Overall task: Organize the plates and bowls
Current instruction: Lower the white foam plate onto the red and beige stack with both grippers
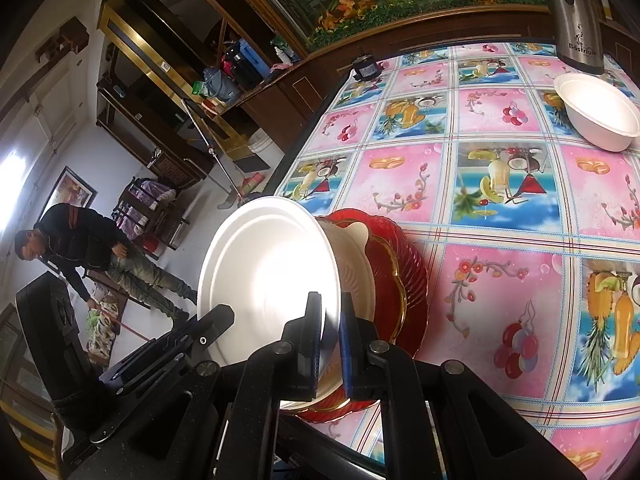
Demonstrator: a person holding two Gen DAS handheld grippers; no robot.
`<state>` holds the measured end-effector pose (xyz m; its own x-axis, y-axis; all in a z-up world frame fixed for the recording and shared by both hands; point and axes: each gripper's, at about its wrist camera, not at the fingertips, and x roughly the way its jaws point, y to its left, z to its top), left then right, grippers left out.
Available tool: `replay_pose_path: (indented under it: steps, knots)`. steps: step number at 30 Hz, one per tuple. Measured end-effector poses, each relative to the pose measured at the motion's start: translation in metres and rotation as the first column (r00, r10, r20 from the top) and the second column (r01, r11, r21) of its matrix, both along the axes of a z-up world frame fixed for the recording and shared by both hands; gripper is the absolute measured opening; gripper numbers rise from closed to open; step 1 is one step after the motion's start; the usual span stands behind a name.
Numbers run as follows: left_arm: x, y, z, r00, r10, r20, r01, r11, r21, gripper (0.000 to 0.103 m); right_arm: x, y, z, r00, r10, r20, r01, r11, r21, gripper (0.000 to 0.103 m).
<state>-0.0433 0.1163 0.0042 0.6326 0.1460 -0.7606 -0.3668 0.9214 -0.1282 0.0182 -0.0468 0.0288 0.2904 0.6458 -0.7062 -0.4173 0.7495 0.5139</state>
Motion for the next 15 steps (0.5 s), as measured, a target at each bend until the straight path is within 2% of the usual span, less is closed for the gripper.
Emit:
replay_pose_path:
  steps: [15]
  knots:
    - [0.0037,0.0009,-0.0036,1.0,-0.001,-0.009,0.001,1.0,0.002,0.013,0.0044,0.0004,-0.0055,1.0,-0.001,-0.007,0.001,1.0,-0.005,0.008]
